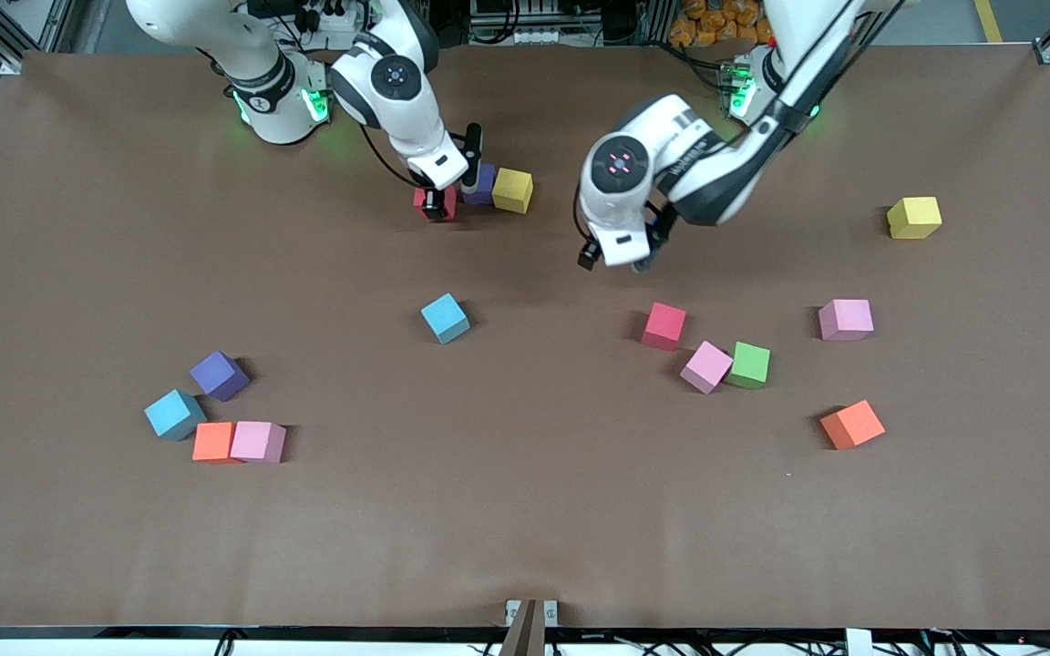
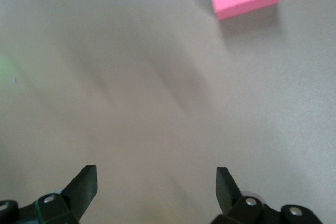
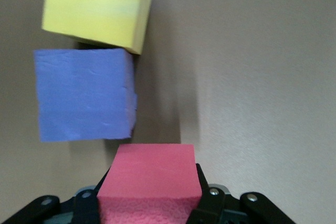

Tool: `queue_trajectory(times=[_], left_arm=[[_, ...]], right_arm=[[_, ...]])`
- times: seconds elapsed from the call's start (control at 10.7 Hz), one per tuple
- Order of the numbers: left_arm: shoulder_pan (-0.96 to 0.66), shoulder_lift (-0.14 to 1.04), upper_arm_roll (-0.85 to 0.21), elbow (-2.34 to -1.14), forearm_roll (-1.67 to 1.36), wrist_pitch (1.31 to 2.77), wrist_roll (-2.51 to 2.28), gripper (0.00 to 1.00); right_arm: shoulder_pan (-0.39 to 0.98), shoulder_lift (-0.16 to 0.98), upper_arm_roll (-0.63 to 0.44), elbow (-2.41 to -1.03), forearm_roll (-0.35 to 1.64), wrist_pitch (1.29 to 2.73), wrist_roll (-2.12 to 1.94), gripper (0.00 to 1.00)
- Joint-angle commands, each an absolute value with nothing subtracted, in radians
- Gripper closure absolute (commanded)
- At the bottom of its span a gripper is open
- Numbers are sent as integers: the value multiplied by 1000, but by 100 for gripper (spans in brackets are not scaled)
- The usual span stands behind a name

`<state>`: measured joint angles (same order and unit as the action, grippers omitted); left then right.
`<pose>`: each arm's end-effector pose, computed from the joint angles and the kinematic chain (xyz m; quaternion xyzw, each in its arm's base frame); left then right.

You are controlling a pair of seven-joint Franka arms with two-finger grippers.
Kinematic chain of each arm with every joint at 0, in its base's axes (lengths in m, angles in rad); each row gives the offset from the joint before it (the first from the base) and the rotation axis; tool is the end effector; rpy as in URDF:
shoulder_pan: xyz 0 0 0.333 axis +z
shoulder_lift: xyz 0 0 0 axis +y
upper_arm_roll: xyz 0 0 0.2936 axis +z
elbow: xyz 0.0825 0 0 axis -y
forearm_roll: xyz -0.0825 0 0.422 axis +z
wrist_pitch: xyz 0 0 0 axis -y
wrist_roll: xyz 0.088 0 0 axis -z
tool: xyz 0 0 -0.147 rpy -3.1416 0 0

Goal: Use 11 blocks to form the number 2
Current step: 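Set the yellow cube beside the purple cube while the right gripper sets the red cube, then move the left gripper to the red cube beside the green cube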

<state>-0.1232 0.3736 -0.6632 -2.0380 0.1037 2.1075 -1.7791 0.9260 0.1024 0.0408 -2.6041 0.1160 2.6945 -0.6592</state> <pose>0.4070 -0.4126 0.1946 -0.8843 -0.4480 0.1011 0.0838 0.2569 0.3705 0.1207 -0.7243 -0.6890 0.0101 0.0256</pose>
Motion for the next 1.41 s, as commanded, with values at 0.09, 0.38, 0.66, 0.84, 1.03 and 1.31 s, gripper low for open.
queue_trajectory(times=[0.09,0.38,0.66,0.84,1.03,1.31], left_arm=[[-109,368,-620,-2030,107,2074,-1535,0],[-109,400,-589,-2023,112,2074,-1364,0],[-109,425,-520,-1974,109,2074,-1281,0],[-109,443,-509,-1953,112,2074,-1278,0],[-109,465,-480,-1913,106,2074,-1310,0],[-109,492,-466,-1859,110,2074,-1358,0]], right_arm=[[998,109,23,-2619,133,2701,-614,96],[1044,129,5,-2619,133,2706,-572,96],[1091,159,-8,-2619,133,2741,-517,96],[1112,198,-8,-2619,133,2793,-480,96],[1114,199,-8,-2619,133,2798,-480,96],[1118,199,-8,-2617,132,2795,-446,13]])
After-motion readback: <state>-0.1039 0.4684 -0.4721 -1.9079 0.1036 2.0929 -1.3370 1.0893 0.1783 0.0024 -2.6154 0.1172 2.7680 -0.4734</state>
